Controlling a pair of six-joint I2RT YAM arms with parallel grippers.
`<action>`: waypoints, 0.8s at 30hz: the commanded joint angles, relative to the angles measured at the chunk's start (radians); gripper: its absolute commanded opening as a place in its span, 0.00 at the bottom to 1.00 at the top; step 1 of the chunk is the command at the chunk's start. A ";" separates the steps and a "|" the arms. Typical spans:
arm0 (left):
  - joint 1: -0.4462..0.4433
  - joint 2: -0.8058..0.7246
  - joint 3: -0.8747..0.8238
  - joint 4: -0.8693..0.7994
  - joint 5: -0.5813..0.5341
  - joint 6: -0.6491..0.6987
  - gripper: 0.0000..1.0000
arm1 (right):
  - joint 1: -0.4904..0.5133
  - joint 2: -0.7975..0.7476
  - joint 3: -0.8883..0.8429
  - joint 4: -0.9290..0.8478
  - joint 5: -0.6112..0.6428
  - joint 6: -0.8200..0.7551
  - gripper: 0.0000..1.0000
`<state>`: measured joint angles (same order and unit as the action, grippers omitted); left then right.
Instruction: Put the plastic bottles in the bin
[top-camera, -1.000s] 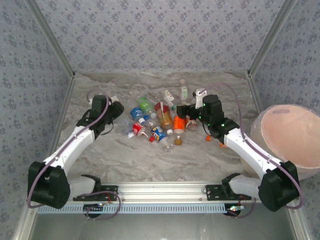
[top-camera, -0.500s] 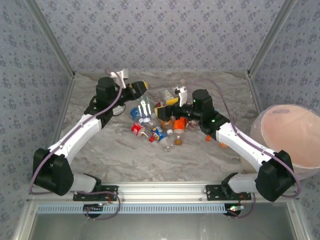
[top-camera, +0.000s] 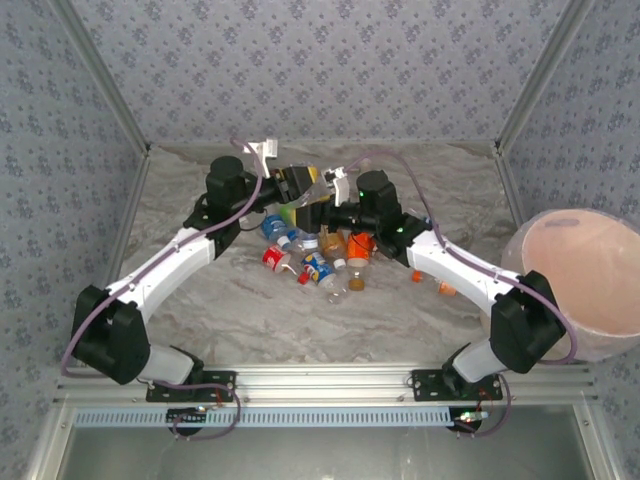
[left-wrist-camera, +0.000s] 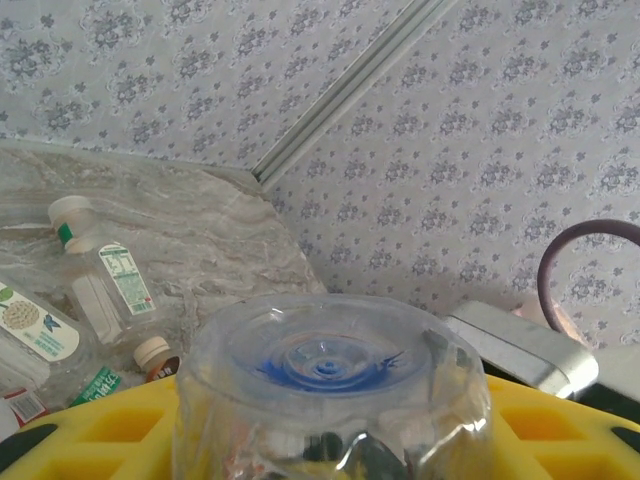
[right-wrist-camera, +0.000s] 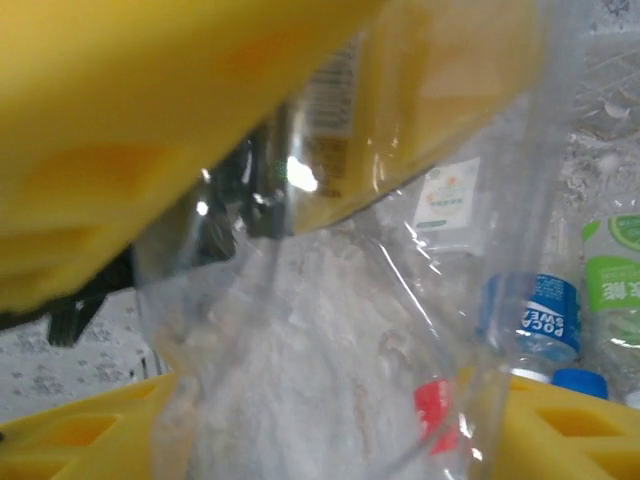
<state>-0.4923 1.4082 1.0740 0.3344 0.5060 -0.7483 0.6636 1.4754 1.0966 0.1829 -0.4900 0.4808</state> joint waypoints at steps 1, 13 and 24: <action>-0.012 0.004 0.017 0.060 0.032 -0.019 0.53 | 0.002 -0.013 0.019 0.004 0.012 0.004 0.62; -0.011 -0.053 0.034 -0.046 0.007 0.001 0.98 | -0.039 -0.154 0.023 -0.363 0.342 -0.151 0.46; -0.011 -0.193 -0.111 -0.058 -0.277 0.022 0.98 | -0.175 -0.477 0.276 -1.040 0.855 -0.300 0.46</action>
<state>-0.4995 1.2259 0.9855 0.2756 0.3119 -0.7429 0.5079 1.0702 1.2804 -0.6277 0.1486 0.2485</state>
